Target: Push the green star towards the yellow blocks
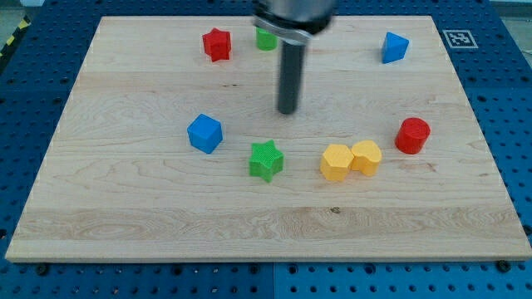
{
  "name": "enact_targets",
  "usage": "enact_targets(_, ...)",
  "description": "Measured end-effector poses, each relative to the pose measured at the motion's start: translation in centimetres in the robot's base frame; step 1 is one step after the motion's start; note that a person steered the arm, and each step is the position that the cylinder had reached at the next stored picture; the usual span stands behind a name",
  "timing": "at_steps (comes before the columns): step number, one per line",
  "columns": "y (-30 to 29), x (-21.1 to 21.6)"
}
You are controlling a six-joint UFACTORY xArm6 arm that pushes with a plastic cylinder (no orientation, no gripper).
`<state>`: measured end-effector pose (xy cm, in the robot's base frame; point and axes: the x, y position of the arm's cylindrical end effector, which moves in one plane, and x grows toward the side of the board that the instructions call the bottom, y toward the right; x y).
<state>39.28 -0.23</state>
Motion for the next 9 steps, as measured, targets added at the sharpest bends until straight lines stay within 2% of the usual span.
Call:
enact_targets(2, -17.4, -1.3)
enact_targets(3, -21.9, 1.8)
enact_targets(4, -20.5, 7.0)
enact_targets(6, -7.6, 15.6)
enact_targets(9, -0.1, 12.3)
